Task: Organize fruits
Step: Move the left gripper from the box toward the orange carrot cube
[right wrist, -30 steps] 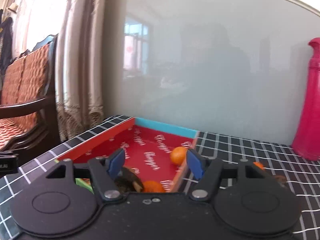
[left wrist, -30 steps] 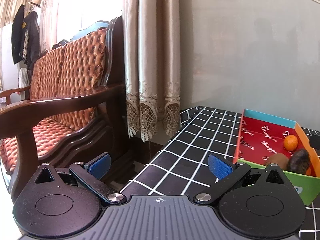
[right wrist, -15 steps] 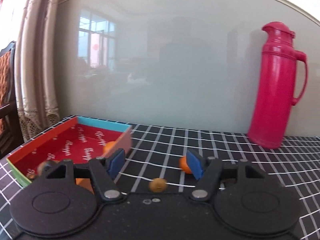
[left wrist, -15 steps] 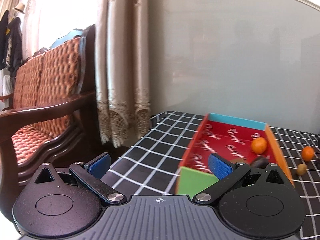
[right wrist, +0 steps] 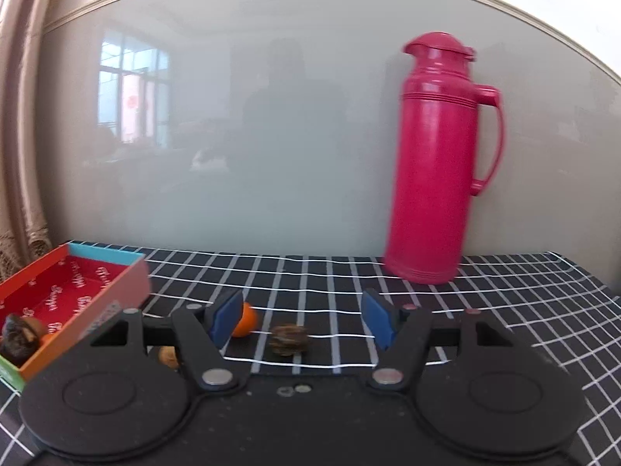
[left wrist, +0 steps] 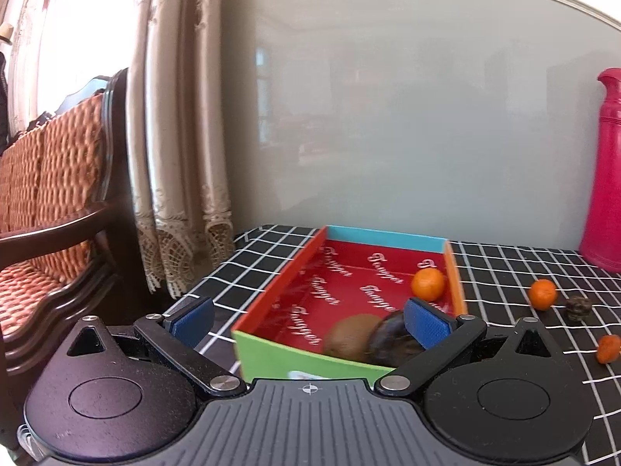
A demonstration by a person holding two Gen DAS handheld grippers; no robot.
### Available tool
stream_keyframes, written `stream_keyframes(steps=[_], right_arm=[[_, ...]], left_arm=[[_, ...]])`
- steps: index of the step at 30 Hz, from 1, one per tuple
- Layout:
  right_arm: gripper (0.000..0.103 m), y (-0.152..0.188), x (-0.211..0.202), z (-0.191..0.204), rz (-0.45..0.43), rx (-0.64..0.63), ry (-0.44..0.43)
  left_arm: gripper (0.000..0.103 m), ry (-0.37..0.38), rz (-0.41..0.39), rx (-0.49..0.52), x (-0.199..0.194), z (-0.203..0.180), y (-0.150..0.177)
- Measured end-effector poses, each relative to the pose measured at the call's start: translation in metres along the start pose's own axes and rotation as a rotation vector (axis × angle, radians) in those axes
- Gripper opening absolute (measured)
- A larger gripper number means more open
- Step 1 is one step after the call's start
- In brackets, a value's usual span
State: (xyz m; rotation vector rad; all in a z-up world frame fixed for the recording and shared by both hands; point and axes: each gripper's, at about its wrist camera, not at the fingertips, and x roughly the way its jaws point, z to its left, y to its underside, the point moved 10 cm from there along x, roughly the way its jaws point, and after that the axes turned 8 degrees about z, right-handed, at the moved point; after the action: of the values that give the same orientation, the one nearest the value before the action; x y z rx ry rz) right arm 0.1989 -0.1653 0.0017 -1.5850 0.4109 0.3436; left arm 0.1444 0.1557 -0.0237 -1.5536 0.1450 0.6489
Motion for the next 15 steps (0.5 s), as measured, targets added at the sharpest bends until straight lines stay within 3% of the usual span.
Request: stream_keyframes(steps=[15], right_arm=[[0.066,0.013,-0.013,-0.079,0.003,0.05,0.098]], left_arm=[[0.103,0.153,0.006,0.1,-0.009,-0.108,0.004]])
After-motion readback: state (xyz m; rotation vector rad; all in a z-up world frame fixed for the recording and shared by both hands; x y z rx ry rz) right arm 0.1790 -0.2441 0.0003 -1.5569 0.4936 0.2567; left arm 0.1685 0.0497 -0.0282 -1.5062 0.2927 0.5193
